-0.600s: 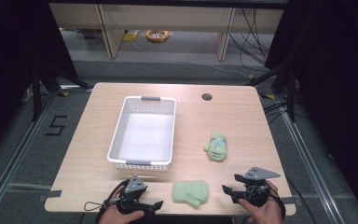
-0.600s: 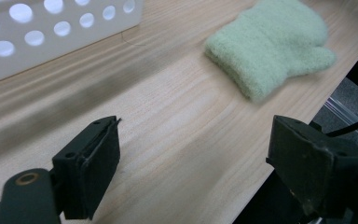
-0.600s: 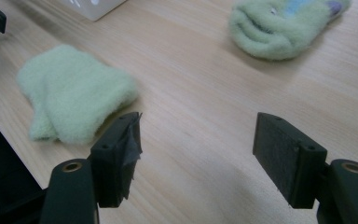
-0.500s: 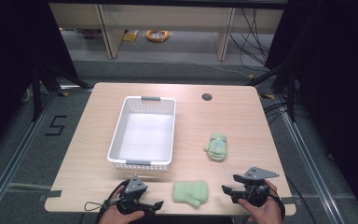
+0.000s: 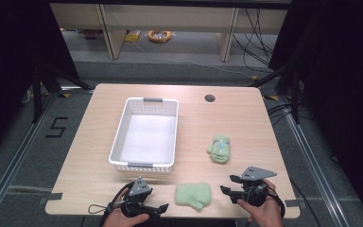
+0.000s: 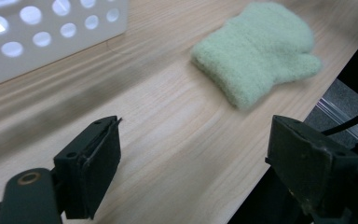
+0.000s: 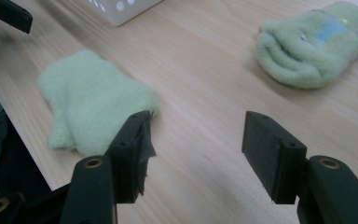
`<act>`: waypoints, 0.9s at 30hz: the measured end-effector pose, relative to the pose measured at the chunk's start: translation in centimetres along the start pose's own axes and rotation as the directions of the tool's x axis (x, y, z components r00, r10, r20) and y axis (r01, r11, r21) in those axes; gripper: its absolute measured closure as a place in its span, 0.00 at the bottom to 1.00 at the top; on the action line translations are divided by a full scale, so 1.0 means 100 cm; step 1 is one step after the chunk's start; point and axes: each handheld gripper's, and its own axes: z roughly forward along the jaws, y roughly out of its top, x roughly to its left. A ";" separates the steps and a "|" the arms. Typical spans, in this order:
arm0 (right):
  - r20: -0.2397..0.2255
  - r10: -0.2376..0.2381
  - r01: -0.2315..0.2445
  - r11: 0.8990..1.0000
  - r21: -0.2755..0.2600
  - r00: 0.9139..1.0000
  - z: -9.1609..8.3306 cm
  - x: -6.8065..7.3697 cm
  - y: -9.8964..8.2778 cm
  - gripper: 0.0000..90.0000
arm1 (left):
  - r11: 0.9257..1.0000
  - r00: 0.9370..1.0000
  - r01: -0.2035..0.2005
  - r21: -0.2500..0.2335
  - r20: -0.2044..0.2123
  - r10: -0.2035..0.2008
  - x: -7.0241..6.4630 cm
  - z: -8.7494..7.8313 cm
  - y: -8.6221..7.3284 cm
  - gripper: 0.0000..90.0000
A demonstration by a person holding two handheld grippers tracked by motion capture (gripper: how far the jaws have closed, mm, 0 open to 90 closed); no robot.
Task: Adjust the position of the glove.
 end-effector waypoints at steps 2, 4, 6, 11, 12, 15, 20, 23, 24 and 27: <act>0.002 -0.015 0.015 1.000 -0.003 1.000 0.001 0.000 0.002 0.48 | 1.000 1.000 -0.003 0.017 0.016 0.003 -0.001 0.000 0.002 0.19; -0.002 -0.007 0.007 1.000 -0.004 1.000 0.002 0.001 0.004 0.48 | 1.000 1.000 0.000 0.001 0.007 0.000 -0.003 0.002 0.002 0.19; -0.012 -0.019 0.019 1.000 -0.009 1.000 0.003 0.000 0.006 0.48 | 1.000 1.000 -0.014 0.001 -0.001 0.014 -0.004 0.002 0.003 0.20; -0.036 -0.012 0.012 1.000 -0.012 0.999 0.006 0.001 0.011 0.49 | 1.000 1.000 -0.013 -0.014 0.016 0.013 -0.007 0.004 0.008 0.22; -0.052 -0.016 0.016 1.000 -0.010 0.999 0.008 0.002 0.014 0.51 | 0.999 0.999 -0.027 -0.016 0.023 0.027 -0.010 0.006 0.010 0.24; -0.069 -0.029 0.029 1.000 -0.003 0.997 0.015 0.003 0.018 0.54 | 0.999 0.998 -0.049 0.016 0.047 0.048 -0.015 0.010 0.015 0.29; -0.105 -0.041 0.044 0.999 0.027 0.994 0.024 0.007 0.024 0.57 | 0.995 0.993 -0.098 0.019 0.067 0.097 -0.027 0.021 0.021 0.38; -0.120 -0.042 0.047 0.998 0.046 0.992 0.031 0.009 0.027 0.60 | 0.992 0.990 -0.120 0.026 0.071 0.118 -0.031 0.028 0.025 0.41; -0.130 -0.037 0.044 0.998 0.051 0.991 0.034 0.011 0.027 0.60 | 0.994 0.992 -0.108 0.023 0.064 0.107 -0.033 0.030 0.025 0.41; -0.143 -0.042 0.051 0.997 0.066 0.989 0.039 0.012 0.028 0.60 | 0.989 0.989 -0.143 0.042 0.044 0.142 -0.033 0.034 0.028 0.43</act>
